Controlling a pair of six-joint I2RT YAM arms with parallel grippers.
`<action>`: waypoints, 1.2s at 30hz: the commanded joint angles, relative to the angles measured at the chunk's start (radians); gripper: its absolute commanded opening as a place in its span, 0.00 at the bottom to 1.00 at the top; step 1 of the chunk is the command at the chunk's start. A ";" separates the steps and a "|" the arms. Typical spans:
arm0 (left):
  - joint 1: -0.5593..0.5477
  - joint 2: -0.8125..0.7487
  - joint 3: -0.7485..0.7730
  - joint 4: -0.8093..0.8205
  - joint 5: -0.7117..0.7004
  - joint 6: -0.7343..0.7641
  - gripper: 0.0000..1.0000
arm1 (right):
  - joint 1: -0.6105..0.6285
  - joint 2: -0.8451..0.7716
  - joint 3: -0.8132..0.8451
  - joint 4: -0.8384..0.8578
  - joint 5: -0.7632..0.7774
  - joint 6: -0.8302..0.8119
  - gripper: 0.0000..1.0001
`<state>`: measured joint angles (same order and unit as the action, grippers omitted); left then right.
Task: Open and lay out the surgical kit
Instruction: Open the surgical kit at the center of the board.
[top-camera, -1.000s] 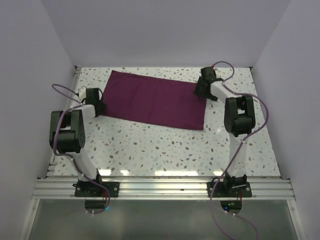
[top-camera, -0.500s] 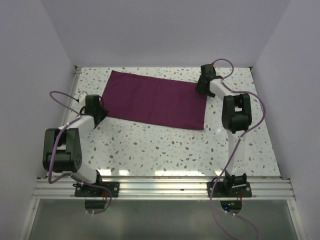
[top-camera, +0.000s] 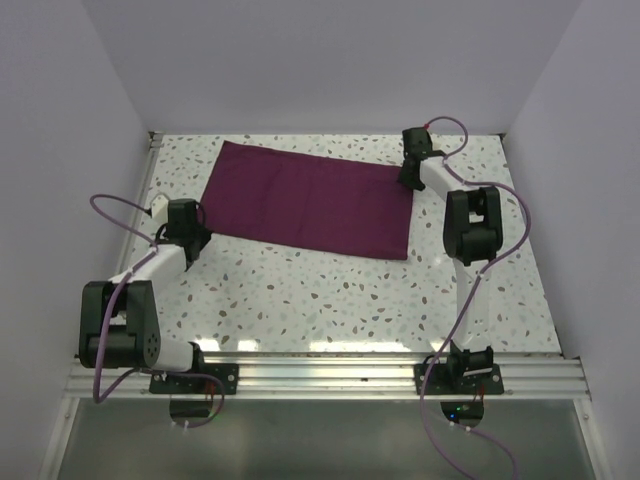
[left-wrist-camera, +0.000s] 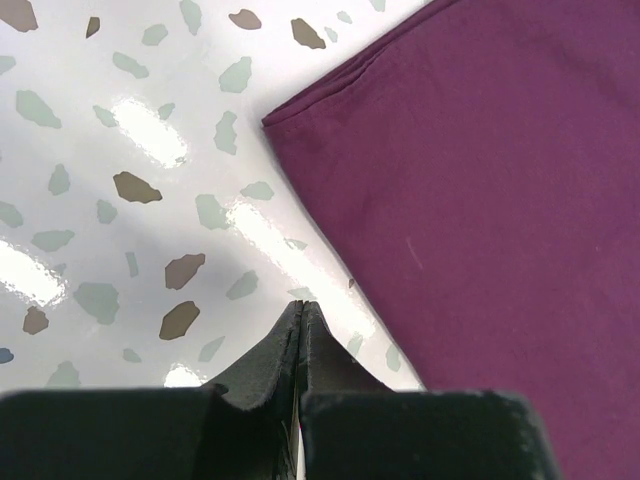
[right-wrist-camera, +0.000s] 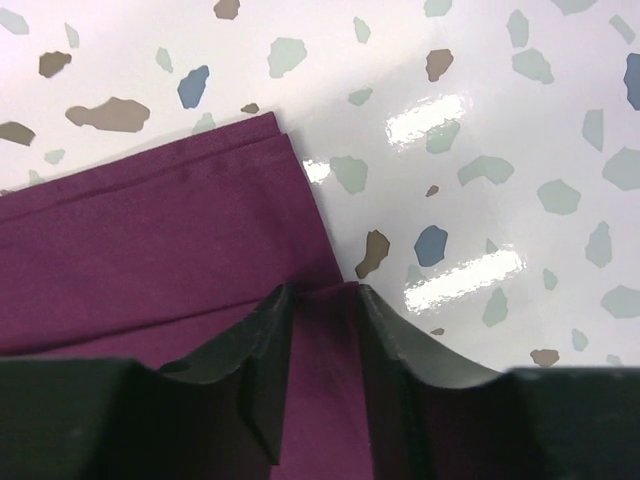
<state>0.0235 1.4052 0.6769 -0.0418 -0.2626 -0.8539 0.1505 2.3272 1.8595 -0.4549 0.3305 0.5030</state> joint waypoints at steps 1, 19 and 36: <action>-0.004 0.012 0.027 -0.003 -0.021 -0.008 0.00 | -0.005 0.020 0.038 -0.002 0.016 0.002 0.33; -0.004 0.069 0.047 0.008 -0.020 0.007 0.03 | -0.005 -0.075 -0.006 -0.039 0.134 0.011 0.00; -0.004 0.035 0.061 0.005 0.005 0.021 0.24 | 0.041 -0.193 0.046 -0.128 0.074 -0.011 0.00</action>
<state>0.0235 1.4712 0.7002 -0.0452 -0.2607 -0.8452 0.1761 2.1914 1.8652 -0.5407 0.4019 0.5041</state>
